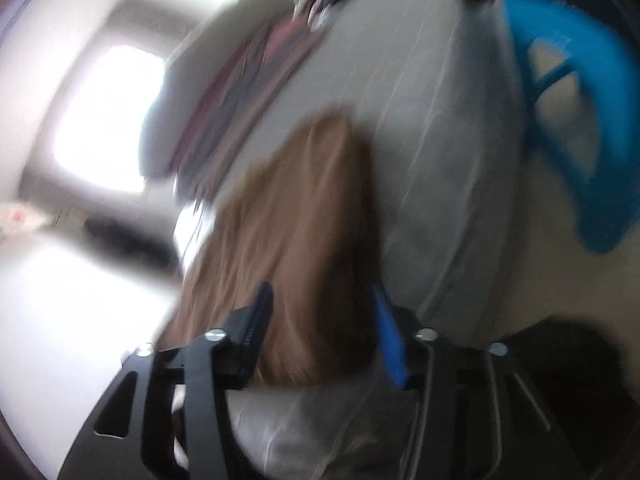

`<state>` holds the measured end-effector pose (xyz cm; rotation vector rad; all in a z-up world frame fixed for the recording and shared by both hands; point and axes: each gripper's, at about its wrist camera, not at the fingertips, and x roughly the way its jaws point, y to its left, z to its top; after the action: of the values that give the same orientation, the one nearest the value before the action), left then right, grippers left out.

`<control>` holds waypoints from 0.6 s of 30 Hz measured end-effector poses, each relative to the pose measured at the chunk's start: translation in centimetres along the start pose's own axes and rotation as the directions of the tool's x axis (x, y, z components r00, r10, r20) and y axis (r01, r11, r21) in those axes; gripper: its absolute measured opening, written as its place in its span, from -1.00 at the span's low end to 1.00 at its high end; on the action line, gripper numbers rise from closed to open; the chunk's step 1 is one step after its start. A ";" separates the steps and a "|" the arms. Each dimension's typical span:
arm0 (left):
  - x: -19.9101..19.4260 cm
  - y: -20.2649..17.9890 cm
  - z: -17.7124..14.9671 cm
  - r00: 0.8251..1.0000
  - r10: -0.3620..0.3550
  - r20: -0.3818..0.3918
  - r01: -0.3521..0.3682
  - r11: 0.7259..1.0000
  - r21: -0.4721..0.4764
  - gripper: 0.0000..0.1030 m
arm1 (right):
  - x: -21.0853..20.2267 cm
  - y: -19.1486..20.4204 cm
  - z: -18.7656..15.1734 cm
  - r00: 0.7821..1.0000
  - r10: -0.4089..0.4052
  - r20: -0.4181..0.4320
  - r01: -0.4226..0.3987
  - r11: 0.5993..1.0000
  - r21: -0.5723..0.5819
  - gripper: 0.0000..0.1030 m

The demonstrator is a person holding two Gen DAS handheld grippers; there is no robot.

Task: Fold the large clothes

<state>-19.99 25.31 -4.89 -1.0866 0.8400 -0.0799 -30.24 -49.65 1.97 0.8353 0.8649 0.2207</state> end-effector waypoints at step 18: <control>1.2 1.8 0.0 0.989 0.015 0.146 -0.001 0.996 -0.093 0.02 | 22.5 19.2 -9.5 0.917 -0.399 -0.016 0.241 0.583 -0.776 0.71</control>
<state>-19.70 25.66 -7.02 -1.1619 0.7209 0.0459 -19.93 -20.45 -0.63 -0.1669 0.9713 0.3158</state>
